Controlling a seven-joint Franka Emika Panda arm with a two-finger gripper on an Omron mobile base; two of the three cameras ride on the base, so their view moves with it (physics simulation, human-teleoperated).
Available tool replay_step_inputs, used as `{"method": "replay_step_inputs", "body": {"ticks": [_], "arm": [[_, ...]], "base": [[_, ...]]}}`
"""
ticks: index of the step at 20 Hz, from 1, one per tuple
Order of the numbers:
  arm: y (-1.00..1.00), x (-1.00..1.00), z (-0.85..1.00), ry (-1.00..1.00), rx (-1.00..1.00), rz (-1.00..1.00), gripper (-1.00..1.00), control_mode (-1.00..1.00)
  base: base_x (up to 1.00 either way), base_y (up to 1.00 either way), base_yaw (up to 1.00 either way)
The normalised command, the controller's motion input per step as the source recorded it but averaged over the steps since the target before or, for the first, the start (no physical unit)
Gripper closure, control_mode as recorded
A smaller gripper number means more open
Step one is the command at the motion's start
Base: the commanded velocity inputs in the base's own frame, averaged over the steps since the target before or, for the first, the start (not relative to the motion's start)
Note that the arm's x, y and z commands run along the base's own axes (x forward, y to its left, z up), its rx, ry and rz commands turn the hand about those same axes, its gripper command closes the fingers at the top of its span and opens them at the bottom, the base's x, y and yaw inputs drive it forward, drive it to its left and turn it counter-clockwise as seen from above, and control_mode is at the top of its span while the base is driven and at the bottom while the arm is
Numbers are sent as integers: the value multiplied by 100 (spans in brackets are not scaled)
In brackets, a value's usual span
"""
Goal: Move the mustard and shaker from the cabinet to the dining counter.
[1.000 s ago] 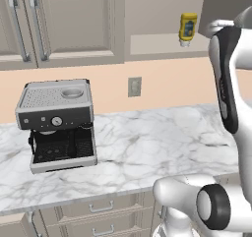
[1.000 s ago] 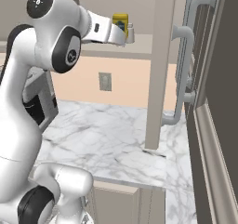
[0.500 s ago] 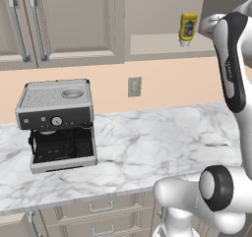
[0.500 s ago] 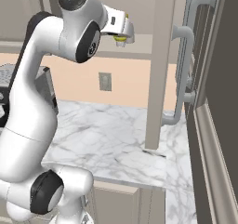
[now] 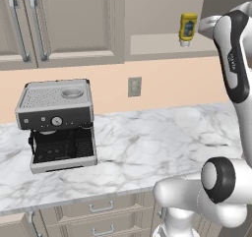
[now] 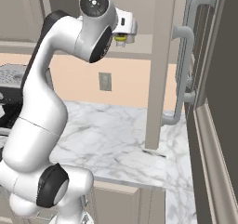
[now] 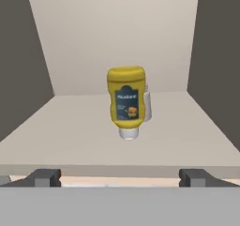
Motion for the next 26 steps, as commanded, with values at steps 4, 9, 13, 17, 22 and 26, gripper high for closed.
{"method": "replay_step_inputs", "body": {"ticks": [4,9,13,17,22,26], "arm": [[0,35,0,0,0,-1,-100,-100],[4,38,0,0,0,0,-100,-100],[4,26,0,0,0,1,-100,-100],[0,23,0,0,0,0,-100,-100],[0,34,0,0,0,0,-100,-100],[0,38,0,0,0,-1,-100,-100]], "base": [[0,0,0],[0,0,0],[0,0,0],[0,0,0],[0,0,0],[0,0,0]]}}
